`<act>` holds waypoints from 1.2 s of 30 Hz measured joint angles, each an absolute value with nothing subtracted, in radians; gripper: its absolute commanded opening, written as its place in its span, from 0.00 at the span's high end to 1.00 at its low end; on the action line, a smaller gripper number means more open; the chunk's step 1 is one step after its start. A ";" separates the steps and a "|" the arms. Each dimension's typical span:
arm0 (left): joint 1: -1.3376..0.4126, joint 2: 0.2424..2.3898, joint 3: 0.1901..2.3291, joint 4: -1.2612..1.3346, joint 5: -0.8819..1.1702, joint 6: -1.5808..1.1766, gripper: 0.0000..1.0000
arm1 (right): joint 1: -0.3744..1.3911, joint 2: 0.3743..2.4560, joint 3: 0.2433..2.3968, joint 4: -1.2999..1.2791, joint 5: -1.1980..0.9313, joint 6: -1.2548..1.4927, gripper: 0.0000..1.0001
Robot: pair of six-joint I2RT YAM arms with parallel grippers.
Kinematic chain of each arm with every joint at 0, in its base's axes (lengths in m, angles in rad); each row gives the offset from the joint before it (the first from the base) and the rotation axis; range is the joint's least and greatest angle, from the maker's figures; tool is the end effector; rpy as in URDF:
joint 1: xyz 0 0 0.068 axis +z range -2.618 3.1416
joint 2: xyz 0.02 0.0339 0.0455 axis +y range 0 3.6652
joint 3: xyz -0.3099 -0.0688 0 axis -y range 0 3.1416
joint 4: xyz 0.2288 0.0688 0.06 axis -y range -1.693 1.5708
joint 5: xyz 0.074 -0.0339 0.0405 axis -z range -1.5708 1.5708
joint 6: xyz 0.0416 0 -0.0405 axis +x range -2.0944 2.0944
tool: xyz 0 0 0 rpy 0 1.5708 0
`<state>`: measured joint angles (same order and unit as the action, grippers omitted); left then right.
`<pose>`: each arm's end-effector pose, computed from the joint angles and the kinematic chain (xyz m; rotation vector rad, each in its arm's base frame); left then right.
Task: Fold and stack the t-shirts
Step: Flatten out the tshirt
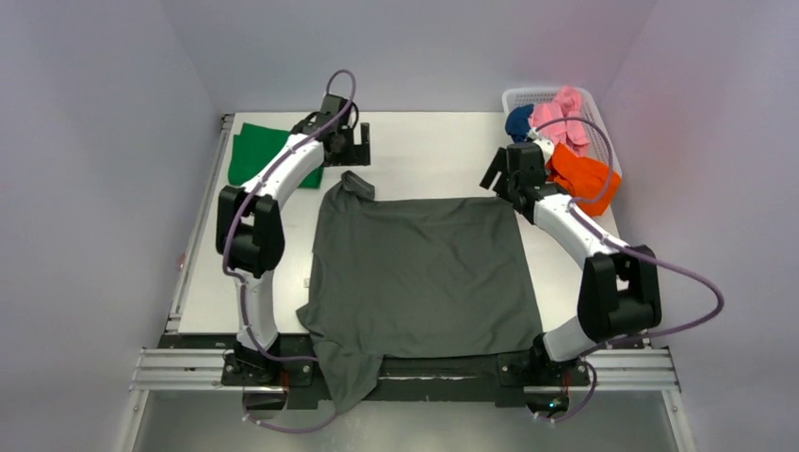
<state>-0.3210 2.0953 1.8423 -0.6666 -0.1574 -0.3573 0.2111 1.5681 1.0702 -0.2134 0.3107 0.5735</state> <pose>0.4589 -0.1457 0.2910 -0.1108 2.4742 -0.0940 0.3301 0.0577 0.2927 0.5610 2.1711 0.0682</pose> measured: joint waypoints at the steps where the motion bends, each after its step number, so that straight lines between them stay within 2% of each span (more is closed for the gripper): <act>1: -0.321 2.057 1.817 -0.662 -0.150 -0.365 0.00 | 0.212 1.537 1.059 -0.207 0.295 0.571 0.15; 4: -0.322 1.921 1.686 -0.622 -0.093 -0.395 0.00 | 0.218 1.442 0.987 -0.149 0.217 0.560 0.14; 7: -0.322 1.810 1.532 -0.567 0.014 -0.435 0.00 | 0.234 1.447 0.934 -0.113 0.132 0.554 0.14; 13: -0.324 1.921 1.504 -0.526 0.139 -0.490 0.00 | 0.252 1.615 0.927 -0.093 0.043 0.547 0.15; 19: -0.324 2.149 1.663 -0.564 0.158 -0.510 0.00 | 0.252 1.711 0.949 -0.084 0.024 0.546 0.16; 27: -0.324 2.393 2.112 -0.616 0.172 -0.516 0.00 | 0.252 1.806 1.065 -0.082 0.034 0.546 0.16; 32: -0.324 2.465 2.308 -0.644 0.171 -0.516 0.00 | 0.252 1.837 1.113 -0.099 0.051 0.542 0.16; 34: -0.324 2.460 2.326 -0.657 0.167 -0.514 0.00 | 0.252 1.829 1.114 -0.107 0.064 0.540 0.16; 36: -0.324 2.402 2.242 -0.648 0.155 -0.513 0.00 | 0.252 1.806 1.107 -0.120 0.079 0.536 0.16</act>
<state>-0.3241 2.4016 2.2417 -0.6476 0.1555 -0.5125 0.2516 1.8065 1.1069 -0.1204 0.0792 0.5362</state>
